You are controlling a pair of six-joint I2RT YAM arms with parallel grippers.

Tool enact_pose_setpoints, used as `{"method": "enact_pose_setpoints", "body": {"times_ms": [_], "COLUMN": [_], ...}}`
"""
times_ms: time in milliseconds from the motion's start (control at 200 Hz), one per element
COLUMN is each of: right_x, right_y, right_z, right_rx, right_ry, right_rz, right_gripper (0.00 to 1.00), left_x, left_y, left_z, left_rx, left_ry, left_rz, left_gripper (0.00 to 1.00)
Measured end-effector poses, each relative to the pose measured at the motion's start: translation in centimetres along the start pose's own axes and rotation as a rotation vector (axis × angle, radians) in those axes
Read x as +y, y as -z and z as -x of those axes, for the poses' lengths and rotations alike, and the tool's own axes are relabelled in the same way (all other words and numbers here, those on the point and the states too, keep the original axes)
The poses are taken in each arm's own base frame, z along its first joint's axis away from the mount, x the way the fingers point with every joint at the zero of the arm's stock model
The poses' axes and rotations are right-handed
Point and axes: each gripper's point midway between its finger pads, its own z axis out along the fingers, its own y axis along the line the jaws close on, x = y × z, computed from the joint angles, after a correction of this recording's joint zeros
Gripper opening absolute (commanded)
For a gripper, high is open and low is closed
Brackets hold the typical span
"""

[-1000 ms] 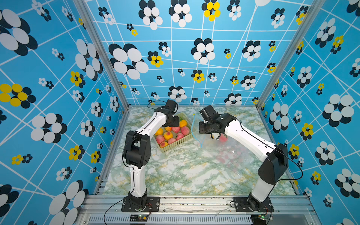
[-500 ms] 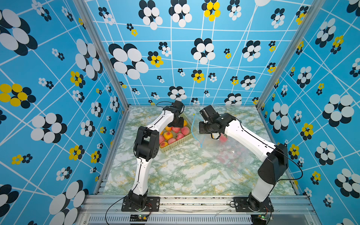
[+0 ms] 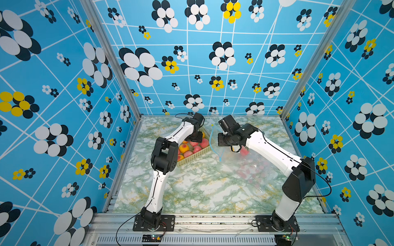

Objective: Place the peach in a zip-top bag and seal the zipper
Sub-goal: Pick up the peach from the basket.

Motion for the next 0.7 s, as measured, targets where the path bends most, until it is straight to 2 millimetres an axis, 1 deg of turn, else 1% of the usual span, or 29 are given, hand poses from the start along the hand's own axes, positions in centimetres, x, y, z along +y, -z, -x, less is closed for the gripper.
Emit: {"method": "enact_pose_setpoints", "body": {"times_ms": [105, 245, 330, 380, 505, 570, 640, 700], "right_x": [0.0, 0.0, 0.0, 0.0, 0.0, 0.0, 0.0, 0.0], "right_y": [0.0, 0.0, 0.0, 0.0, 0.0, 0.0, 0.0, 0.0], "right_z": [0.0, 0.0, 0.0, 0.0, 0.0, 0.0, 0.0, 0.0], "right_rx": [0.0, 0.0, 0.0, 0.0, 0.0, 0.0, 0.0, 0.0], "right_ry": [0.0, 0.0, 0.0, 0.0, 0.0, 0.0, 0.0, 0.0], "right_rz": [0.0, 0.0, 0.0, 0.0, 0.0, 0.0, 0.0, 0.0], "right_gripper": [0.0, 0.0, 0.0, 0.0, 0.0, 0.0, 0.0, 0.0], "left_x": [0.1, 0.1, 0.1, 0.0, 0.0, 0.0, 0.0, 0.1], "left_y": [-0.3, -0.5, -0.5, -0.5, -0.4, -0.1, 0.6, 1.7], "left_z": [0.0, -0.1, -0.1, -0.1, -0.1, 0.0, -0.1, -0.2], "left_rx": [0.004, 0.01, 0.009, 0.009, 0.006, 0.0, -0.01, -0.025], "left_ry": [-0.003, -0.01, -0.012, -0.013, -0.012, -0.011, -0.004, 0.006], "left_rz": [0.007, 0.009, 0.009, 0.009, 0.008, 0.006, -0.001, -0.01], "left_gripper": [0.76, 0.64, 0.62, 0.59, 0.58, 0.53, 0.53, 0.53]}}
